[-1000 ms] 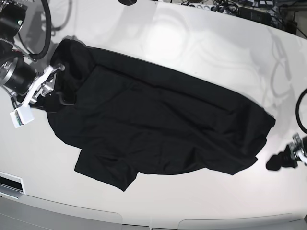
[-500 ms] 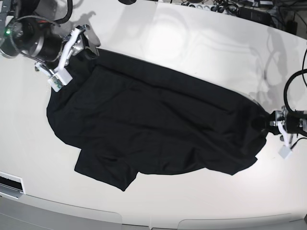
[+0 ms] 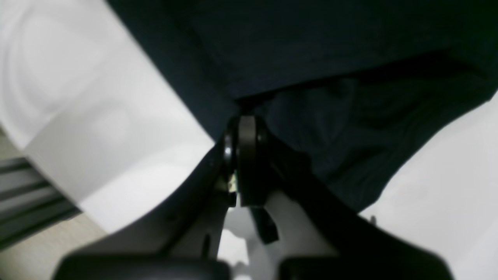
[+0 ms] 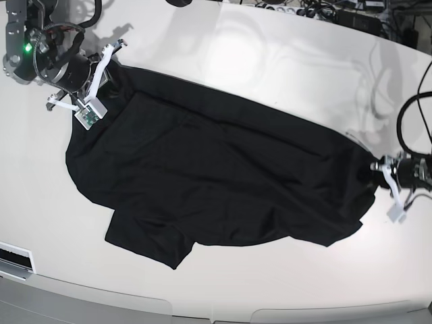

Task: Layout the t-shirt on the table in an organized manner, then fold the t-shirt properly
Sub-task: 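Grasp the shirt's edge with the right gripper and the side with the left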

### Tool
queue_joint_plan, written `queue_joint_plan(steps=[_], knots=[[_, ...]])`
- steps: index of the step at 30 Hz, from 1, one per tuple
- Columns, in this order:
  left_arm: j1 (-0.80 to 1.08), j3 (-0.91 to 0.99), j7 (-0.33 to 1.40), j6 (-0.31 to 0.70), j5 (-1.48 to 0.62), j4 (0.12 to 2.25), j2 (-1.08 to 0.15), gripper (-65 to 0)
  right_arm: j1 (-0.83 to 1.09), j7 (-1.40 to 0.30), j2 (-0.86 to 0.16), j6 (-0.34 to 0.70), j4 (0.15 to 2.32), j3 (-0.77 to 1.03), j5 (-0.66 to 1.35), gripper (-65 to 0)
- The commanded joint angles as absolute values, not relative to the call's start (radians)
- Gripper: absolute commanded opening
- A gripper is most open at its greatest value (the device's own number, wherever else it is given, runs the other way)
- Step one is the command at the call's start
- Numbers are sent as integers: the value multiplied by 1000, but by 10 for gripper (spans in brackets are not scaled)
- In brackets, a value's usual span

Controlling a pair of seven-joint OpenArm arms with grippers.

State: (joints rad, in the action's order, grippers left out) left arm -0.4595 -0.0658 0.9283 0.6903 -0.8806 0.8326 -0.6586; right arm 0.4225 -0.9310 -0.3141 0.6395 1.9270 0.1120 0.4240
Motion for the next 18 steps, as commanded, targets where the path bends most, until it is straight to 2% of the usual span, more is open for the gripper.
queue_joint_plan(steps=[1, 8, 18], knots=[[-464, -59, 888, 698, -875, 846, -672, -650, 406, -917, -324, 623, 1913, 116, 416, -650], [-395, -59, 702, 698, -707, 846, -627, -650, 333, -917, -310, 628, 1762, 117, 403, -650], [-393, -59, 622, 698, -546, 844, -540, -650, 335, -919, -278, 654, 1762, 117, 411, -650]])
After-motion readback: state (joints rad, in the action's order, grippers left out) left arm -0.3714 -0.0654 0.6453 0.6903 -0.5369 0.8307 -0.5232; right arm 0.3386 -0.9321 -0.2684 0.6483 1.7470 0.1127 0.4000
